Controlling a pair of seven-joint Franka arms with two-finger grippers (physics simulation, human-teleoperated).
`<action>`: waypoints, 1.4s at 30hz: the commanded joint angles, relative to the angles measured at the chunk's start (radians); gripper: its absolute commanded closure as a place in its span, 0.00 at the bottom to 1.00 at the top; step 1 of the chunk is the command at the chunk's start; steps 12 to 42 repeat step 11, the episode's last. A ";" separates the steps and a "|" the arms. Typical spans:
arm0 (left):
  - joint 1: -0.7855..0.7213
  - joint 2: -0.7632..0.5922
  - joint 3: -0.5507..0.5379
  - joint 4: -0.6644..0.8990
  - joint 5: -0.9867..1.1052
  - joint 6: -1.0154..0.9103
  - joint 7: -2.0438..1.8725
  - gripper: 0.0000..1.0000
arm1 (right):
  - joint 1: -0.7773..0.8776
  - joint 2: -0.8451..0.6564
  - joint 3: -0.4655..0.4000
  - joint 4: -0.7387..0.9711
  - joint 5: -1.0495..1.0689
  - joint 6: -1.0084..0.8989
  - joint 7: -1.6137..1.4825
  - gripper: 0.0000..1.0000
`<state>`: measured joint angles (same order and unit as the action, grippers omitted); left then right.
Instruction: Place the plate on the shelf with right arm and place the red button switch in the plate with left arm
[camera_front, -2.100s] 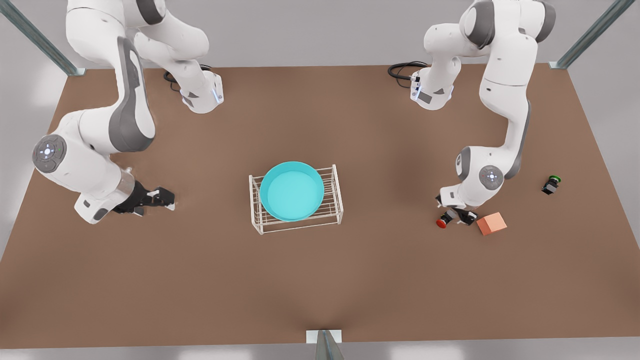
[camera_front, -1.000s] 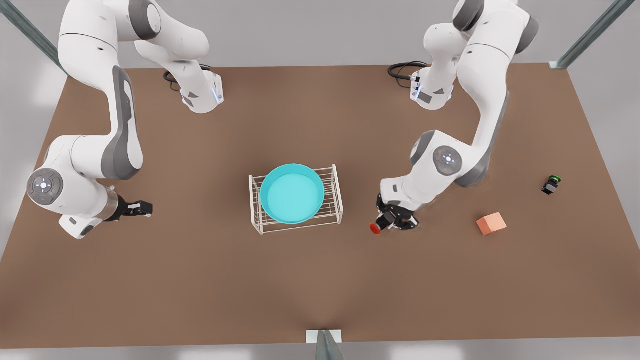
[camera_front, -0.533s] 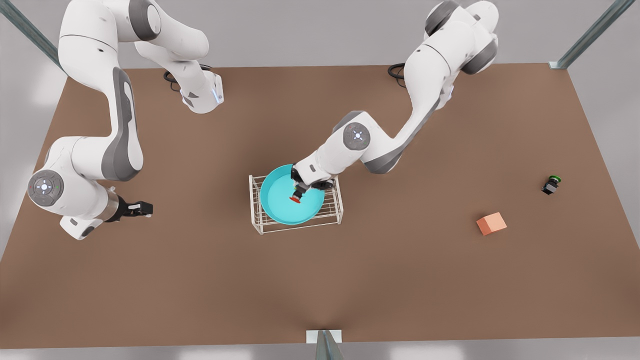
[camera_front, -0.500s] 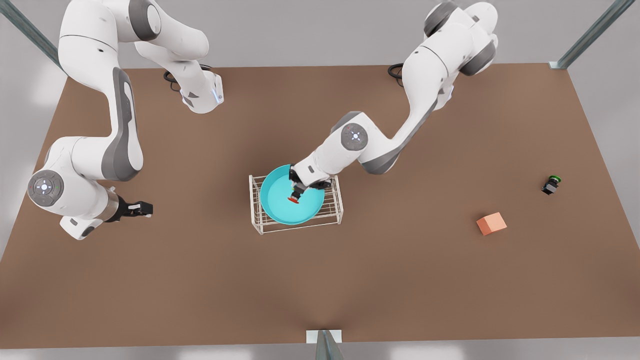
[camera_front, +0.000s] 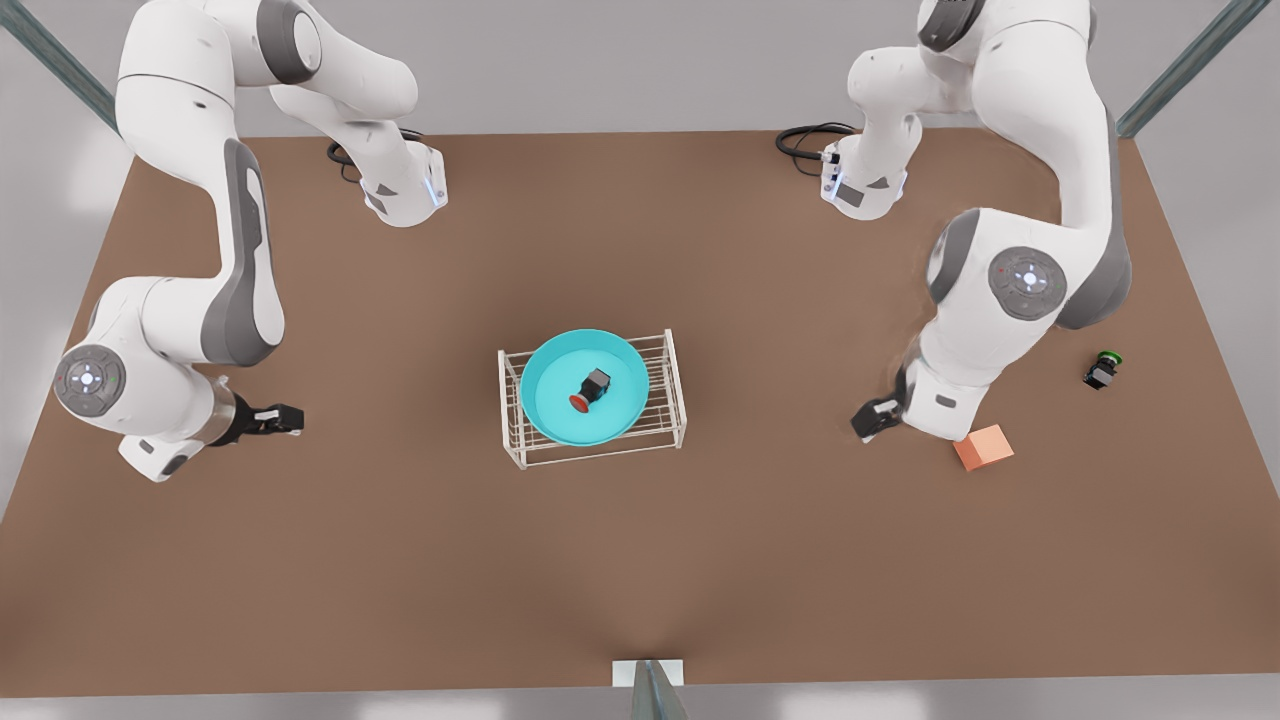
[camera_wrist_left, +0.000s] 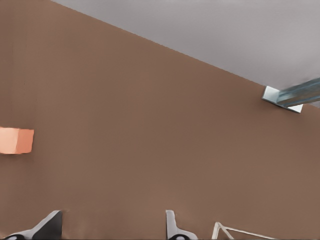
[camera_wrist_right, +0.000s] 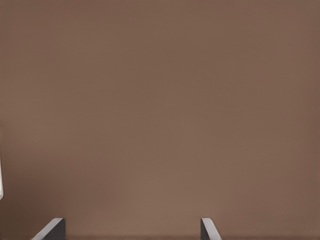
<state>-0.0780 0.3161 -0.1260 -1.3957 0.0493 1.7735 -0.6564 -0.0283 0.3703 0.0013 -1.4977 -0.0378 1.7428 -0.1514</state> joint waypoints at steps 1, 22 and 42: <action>-0.051 -0.086 0.161 -0.092 -0.177 -0.193 0.762 0.00 | -0.005 -0.001 0.000 0.000 0.001 0.000 -0.014 0.00; -0.057 -0.115 0.155 -0.151 -0.151 -0.054 0.748 0.00 | -0.007 0.001 0.000 0.000 0.003 0.000 -0.014 0.00; -0.057 -0.115 0.155 -0.151 -0.151 -0.054 0.748 0.00 | -0.007 0.001 0.000 0.000 0.003 0.000 -0.014 0.00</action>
